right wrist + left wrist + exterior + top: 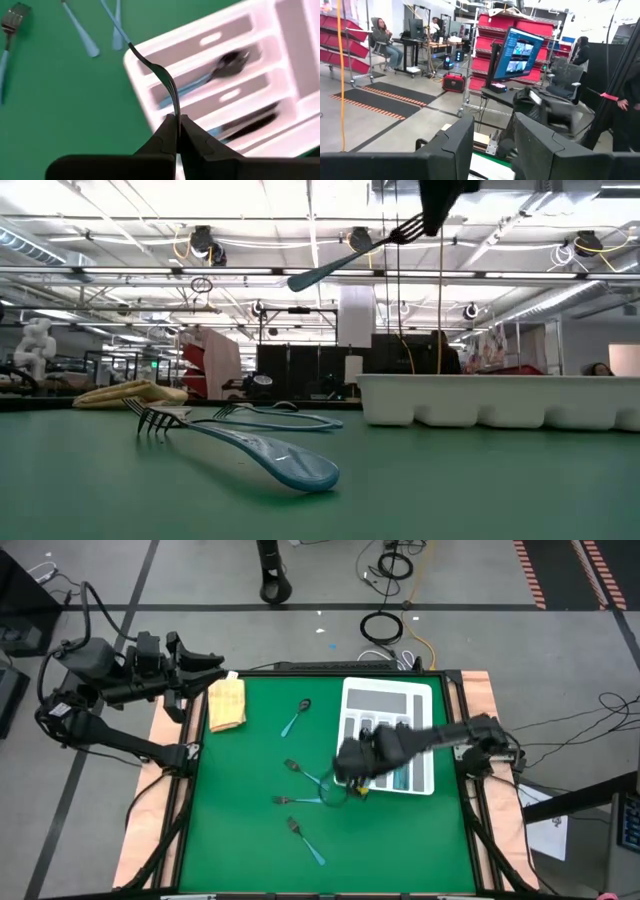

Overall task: Sort silverware
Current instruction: Put the blue fork into the silverware tray

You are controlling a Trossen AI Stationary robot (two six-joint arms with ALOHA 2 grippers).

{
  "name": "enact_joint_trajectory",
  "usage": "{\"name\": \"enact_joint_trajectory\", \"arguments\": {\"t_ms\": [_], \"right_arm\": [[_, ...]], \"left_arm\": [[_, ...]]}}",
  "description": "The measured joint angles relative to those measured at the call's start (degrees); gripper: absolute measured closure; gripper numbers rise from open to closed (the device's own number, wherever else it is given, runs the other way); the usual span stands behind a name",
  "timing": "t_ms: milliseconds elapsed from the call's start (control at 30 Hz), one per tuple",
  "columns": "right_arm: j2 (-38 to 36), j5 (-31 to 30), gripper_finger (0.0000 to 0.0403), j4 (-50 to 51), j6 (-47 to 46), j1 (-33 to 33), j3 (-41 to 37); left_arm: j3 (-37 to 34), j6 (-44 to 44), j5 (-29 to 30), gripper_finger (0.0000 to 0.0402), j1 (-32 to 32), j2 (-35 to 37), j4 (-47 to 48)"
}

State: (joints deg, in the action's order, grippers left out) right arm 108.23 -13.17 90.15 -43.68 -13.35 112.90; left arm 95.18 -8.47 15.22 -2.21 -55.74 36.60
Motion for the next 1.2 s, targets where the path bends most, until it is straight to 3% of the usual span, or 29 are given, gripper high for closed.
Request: {"name": "enact_joint_trajectory", "arguments": {"t_ms": [167, 467, 633, 867, 1200], "right_arm": [[-1.1, 0.23, 0.0403, -0.08, 17.95, 9.52, 0.0], [-1.02, 6.13, 0.0403, -0.15, 49.85, 22.54, -0.04], [-0.47, 5.82, 0.0403, -0.11, 64.29, 28.14, -0.04], [2.47, 9.56, 0.0403, -0.09, 77.51, 33.77, -0.04], [10.28, 10.2, 0.0403, -0.14, 86.15, 35.9, -0.09]], "left_arm": [[0.01, -0.02, -0.01, 0.026, 0.01, 1.03, -0.06], [0.02, -0.04, 0.54, 0.026, 0.02, 2.46, -0.09], [0.02, 0.33, 5.23, 0.026, -0.01, 2.44, -0.11], [0.02, 0.42, 12.19, 0.026, 0.01, 2.44, -0.09], [0.03, 3.53, 16.94, 0.026, 0.02, 2.83, -0.11]]}}
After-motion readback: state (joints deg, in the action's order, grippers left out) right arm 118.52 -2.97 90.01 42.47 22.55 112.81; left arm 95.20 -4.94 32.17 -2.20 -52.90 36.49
